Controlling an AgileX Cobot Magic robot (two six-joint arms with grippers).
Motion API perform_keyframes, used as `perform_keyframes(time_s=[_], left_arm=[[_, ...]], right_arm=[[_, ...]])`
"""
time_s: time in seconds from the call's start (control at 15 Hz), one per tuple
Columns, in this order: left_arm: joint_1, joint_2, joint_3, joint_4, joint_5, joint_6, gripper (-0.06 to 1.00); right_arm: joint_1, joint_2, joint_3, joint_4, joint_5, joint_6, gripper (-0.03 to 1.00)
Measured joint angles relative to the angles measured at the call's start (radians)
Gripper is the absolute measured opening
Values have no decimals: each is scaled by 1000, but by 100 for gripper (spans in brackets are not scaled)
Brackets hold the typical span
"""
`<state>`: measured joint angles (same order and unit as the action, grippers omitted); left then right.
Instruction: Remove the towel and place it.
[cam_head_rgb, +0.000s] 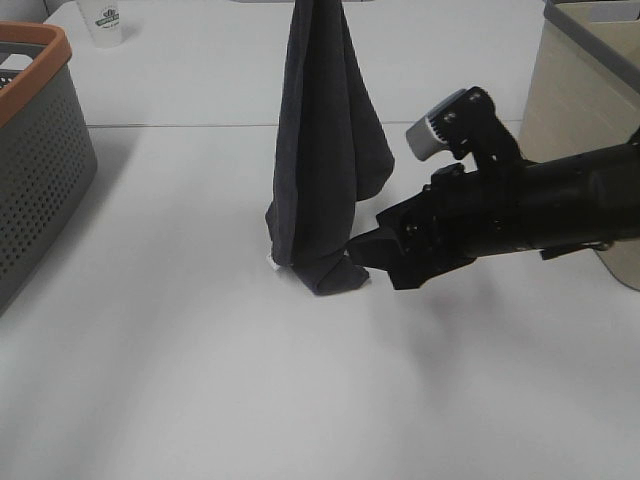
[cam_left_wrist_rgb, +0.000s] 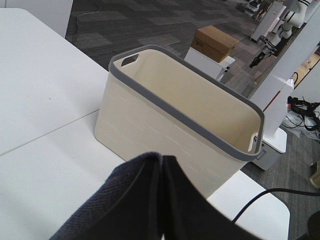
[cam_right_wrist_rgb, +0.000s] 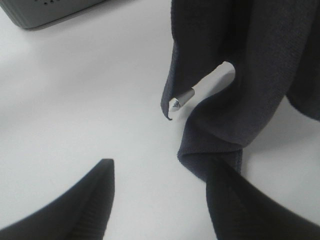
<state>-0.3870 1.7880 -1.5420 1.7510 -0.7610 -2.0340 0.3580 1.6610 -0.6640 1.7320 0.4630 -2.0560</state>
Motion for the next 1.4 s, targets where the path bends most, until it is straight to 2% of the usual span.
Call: perform_keyframes(time_s=[0.13, 0.27, 0.47, 0.67, 0.93, 1.07, 1.27, 1.4], left_arm=[[0, 0, 0, 0, 0, 0, 0], [0, 0, 0, 0, 0, 0, 0], [0, 0, 0, 0, 0, 0, 0], [0, 1, 0, 0, 2, 0, 0], [0, 14, 0, 2, 28, 1, 0], [0, 14, 0, 3, 43, 1, 0], [0, 14, 0, 3, 51, 1, 0], [0, 14, 0, 3, 52, 1, 0]], right_arm=[[57, 100, -82, 1, -31, 71, 55], [116, 195, -166, 1, -150, 143, 55], [122, 292, -280, 2, -257, 296, 55], [122, 295, -290, 9, -214, 304, 55], [122, 265, -225, 9, -159, 305, 55], [122, 251, -221, 9, -157, 305, 55], [149, 257, -222, 9, -171, 305, 55], [216, 269, -252, 9, -253, 305, 55]])
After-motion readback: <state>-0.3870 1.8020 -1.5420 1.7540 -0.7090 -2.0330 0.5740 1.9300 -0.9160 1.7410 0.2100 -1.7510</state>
